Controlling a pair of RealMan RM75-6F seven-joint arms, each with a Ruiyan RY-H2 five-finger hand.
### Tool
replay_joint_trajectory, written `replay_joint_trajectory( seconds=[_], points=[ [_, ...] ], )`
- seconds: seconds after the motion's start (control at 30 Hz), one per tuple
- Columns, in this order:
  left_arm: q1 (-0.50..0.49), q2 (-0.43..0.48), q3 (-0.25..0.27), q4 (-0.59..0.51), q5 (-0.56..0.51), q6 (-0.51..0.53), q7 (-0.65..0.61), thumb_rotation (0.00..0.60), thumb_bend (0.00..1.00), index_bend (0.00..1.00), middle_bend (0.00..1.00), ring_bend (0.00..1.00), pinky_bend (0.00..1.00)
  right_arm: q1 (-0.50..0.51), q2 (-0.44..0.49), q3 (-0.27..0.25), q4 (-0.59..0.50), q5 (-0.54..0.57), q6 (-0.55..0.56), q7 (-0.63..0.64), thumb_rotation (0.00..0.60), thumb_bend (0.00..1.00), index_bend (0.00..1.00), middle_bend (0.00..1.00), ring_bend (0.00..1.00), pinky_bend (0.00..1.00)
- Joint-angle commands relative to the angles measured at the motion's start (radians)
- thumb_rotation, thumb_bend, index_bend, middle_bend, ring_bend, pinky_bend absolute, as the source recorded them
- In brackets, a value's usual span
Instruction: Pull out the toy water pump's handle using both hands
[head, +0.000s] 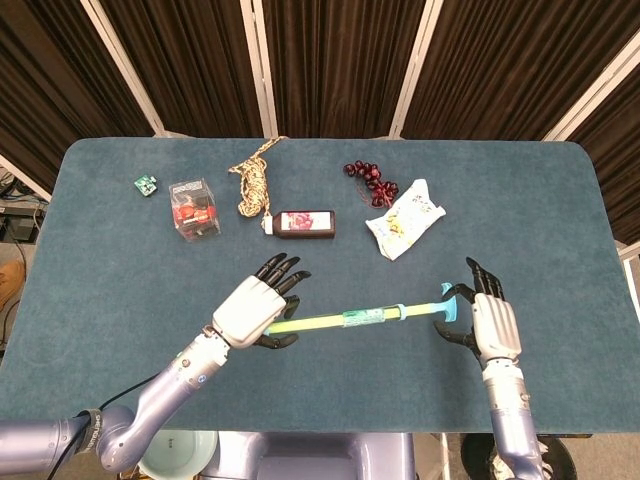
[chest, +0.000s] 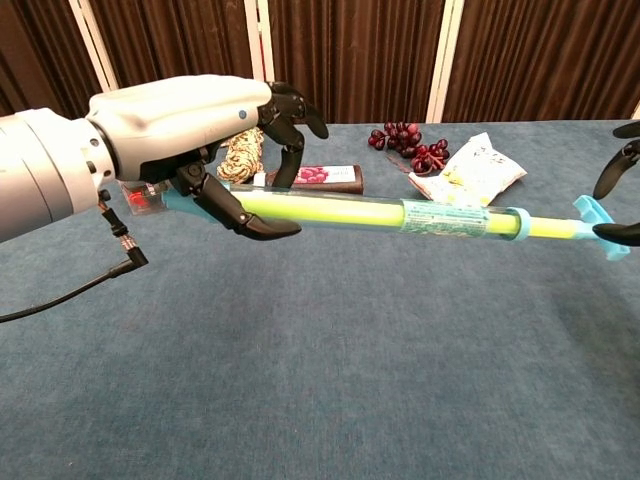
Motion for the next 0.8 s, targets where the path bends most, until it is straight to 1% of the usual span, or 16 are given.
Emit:
replay_joint_trajectory(
  seconds=[0.03,0.43,0.53,0.7,0.8],
  points=[
    [-0.004,-0.002,0.001,-0.005,-0.003,0.0,0.003,0.6,0.37,0.64,0.14,0.0,0.06,0.002,-0.006,-0.003,0.0,0.003,0.004,-0.003,0.6,0.28,0.47,0.05,0.0,0.03],
    [-0.022,-0.014,0.007,-0.021,-0.018,0.001,0.025,0.6,0.37,0.64,0.14,0.0,0.06,0.016,-0.044,-0.009,0.0,0.013,0.02,-0.021,0.6,0.28,0.47,0.05,0.0,0.03],
    [-0.024,-0.016,0.007,-0.023,-0.02,0.004,0.027,0.6,0.37,0.64,0.14,0.0,0.06,0.019,-0.051,-0.01,0.002,0.016,0.023,-0.027,0.6,0.29,0.48,0.05,0.0,0.03],
    [-0.028,-0.016,0.011,-0.029,-0.021,0.008,0.029,0.6,0.37,0.64,0.14,0.0,0.06,0.023,-0.061,-0.013,0.006,0.023,0.028,-0.034,0.6,0.33,0.52,0.05,0.0,0.03],
    [-0.029,-0.016,0.012,-0.031,-0.019,0.01,0.028,0.6,0.37,0.64,0.14,0.0,0.06,0.024,-0.064,-0.015,0.01,0.026,0.03,-0.036,0.6,0.34,0.54,0.06,0.0,0.03]
  ],
)
